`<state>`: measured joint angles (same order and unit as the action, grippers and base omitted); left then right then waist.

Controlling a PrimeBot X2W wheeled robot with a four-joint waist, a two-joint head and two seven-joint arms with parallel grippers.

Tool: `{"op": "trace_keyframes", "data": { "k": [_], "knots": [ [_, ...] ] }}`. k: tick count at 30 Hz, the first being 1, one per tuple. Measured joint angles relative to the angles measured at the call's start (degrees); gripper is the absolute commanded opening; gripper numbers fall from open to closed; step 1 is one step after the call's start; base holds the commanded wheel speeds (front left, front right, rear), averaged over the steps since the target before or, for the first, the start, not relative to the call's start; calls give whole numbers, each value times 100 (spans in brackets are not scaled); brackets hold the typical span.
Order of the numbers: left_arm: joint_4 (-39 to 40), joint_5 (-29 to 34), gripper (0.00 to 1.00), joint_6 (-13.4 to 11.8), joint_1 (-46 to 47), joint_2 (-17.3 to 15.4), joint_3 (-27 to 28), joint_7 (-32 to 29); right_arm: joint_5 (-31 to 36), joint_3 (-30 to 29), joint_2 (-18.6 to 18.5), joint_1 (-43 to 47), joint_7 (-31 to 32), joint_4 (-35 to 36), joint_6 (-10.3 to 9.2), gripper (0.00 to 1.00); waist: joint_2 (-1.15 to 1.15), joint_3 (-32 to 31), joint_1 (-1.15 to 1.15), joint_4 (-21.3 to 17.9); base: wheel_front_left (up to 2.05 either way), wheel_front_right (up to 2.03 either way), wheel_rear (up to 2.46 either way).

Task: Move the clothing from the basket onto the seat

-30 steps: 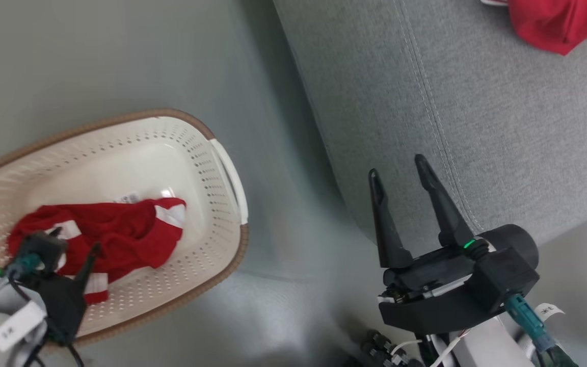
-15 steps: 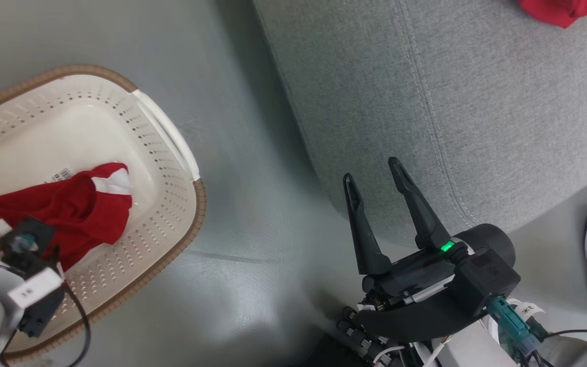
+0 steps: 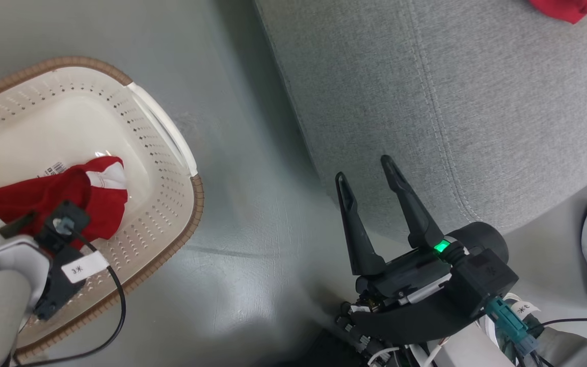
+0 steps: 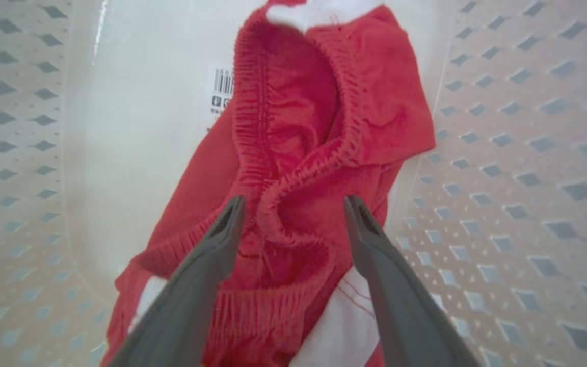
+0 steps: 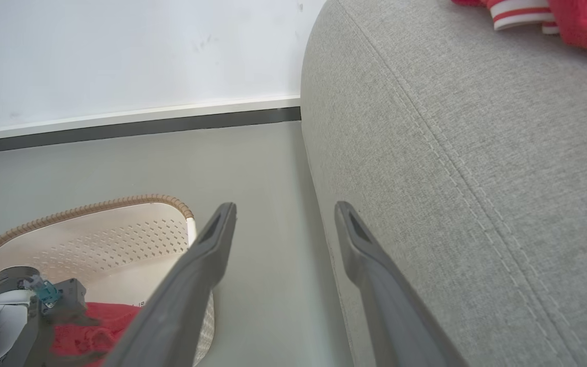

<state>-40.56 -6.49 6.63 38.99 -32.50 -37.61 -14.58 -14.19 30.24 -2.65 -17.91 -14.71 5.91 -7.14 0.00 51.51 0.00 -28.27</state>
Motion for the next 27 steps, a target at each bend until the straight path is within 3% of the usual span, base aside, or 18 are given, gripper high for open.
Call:
{"op": "trace_keyframes", "data": {
  "k": [13,14,15,16,17,27],
  "knots": [
    [-581,54,100,46,143,51,-321,-68,-33,-160,2,252,0,145,0,100,0,101,0,61,0,0,0],
    [-619,55,91,54,182,57,-354,-98,-33,-164,3,259,0,156,0,100,0,107,0,68,0,0,0],
    [-661,73,76,69,222,60,-390,-105,-32,-171,3,263,0,164,0,100,0,115,0,74,0,0,0],
    [-695,114,33,79,259,59,-437,-142,-32,-181,3,263,0,167,0,100,0,122,0,80,0,0,0],
    [-722,131,0,87,292,56,-480,-146,-32,-192,3,263,0,174,0,100,0,129,0,86,0,0,0],
    [-925,263,0,87,406,8,-712,220,-60,-114,7,134,0,202,0,100,0,93,0,76,0,0,0]
  ]
}}
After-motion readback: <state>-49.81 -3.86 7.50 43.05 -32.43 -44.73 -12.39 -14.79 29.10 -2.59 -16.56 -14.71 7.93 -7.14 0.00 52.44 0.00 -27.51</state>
